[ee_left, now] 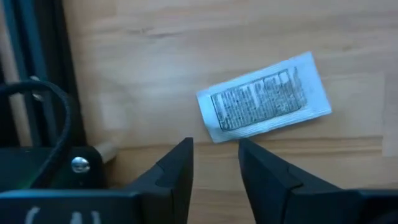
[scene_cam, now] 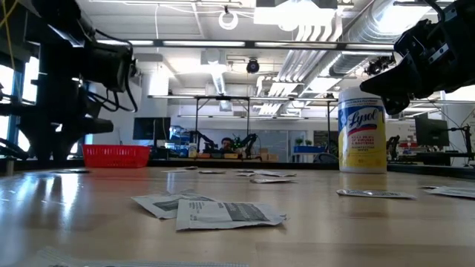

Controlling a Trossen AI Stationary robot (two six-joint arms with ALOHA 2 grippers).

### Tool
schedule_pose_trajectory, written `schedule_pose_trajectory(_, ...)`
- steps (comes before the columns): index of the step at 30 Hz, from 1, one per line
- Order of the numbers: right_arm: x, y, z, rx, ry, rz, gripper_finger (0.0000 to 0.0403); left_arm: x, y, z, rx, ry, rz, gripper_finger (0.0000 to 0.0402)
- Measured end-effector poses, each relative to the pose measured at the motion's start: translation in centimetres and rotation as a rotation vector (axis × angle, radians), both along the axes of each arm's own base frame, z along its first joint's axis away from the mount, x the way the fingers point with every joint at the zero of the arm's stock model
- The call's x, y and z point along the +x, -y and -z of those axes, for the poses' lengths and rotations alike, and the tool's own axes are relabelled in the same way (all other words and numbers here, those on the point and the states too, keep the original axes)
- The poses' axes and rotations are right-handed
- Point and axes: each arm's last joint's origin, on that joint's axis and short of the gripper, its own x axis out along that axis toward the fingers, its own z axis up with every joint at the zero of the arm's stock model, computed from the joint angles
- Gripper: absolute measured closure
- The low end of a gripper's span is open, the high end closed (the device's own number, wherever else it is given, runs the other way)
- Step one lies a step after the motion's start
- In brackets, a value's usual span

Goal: Pick & Place First Aid Supplies
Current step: Put the white and orange ointment pack into the top red bin

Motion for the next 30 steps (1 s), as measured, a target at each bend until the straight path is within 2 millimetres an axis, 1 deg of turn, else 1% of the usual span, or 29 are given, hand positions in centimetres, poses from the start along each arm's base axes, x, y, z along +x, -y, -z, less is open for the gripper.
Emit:
schedule_pose_trajectory(3,0.0,0.0,0.0,0.000,0.000,0.000,0.0391,-0.5,0.1,0.5,-0.002,-0.023,0.004,0.0267)
schedule_pose_trajectory(8,0.0,0.0,0.0,0.000,0.000,0.000,0.0391,-0.6,0.0,1.2,0.019,-0.001,0.031,0.0265)
schedule_pose_trajectory(13,0.0,0.0,0.0,0.000,0.000,-0.001,0.0391,-0.5,0.0,1.3,0.033,0.016,0.037,0.0266)
schedule_pose_trajectory(17,0.0,0.0,0.0,0.000,0.000,0.000,0.0391,-0.5,0.0,1.3,0.040,0.021,0.009,0.0266)
schedule_pose_trajectory(22,0.0,0.0,0.0,0.000,0.000,0.000,0.0391,-0.7,0.0,0.8,0.045,0.055,-0.004,0.0266)
schedule_pose_trajectory(30,0.0,0.0,0.0,0.000,0.000,0.000,0.0391,-1.2,0.0,-0.7,0.096,0.182,-0.026,0.0266)
